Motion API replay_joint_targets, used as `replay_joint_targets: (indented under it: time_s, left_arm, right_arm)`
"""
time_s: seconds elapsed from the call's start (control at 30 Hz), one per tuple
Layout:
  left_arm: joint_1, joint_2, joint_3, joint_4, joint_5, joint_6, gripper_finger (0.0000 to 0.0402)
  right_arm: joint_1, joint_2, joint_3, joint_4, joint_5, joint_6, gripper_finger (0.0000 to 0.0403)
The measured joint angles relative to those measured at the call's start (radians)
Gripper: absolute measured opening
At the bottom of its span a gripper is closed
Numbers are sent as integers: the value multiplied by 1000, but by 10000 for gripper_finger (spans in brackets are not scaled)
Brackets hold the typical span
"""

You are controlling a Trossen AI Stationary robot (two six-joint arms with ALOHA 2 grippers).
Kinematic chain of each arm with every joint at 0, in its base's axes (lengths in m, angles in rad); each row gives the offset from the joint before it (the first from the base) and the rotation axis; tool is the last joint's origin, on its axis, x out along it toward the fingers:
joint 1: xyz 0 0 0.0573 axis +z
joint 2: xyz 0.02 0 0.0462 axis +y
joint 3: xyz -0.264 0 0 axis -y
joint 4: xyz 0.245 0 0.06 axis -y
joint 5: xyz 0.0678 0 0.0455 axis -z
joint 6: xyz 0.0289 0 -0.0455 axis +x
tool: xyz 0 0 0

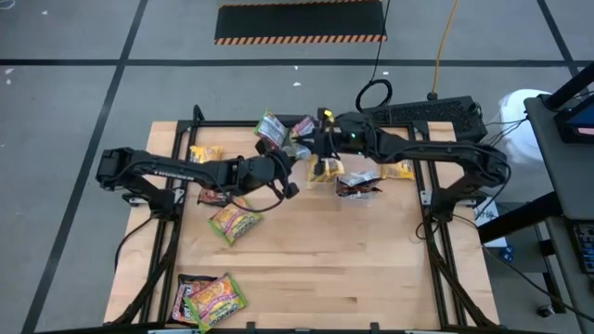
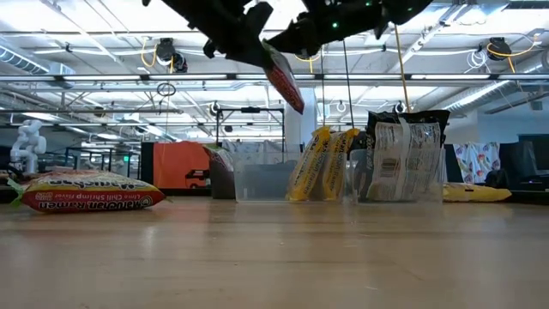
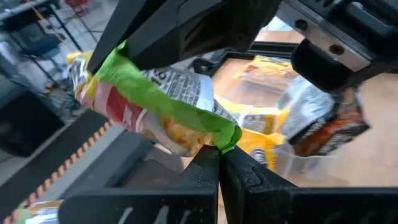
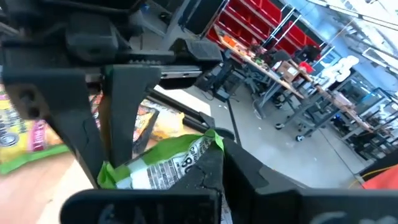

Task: Sort Maruchan noodles
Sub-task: Put the green noodle pack into the black bin

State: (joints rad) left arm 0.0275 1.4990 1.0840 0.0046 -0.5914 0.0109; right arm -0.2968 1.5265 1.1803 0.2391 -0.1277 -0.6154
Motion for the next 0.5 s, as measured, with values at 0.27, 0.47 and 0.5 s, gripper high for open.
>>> replay_joint_targets:
  time_s: [0.27, 0.47, 0.5]
  left_arm:
    - [102, 0, 0, -2, -17, 14, 1]
    - [151, -14, 0, -80, -17, 13, 1]
    - [162, -14, 0, -100, -18, 13, 1]
  right_arm:
    - [-70, 170, 171, -3, -104, 2, 0]
    - [-125, 275, 267, -9, -221, 35, 0]
    - [-131, 287, 276, -9, -224, 35, 0]
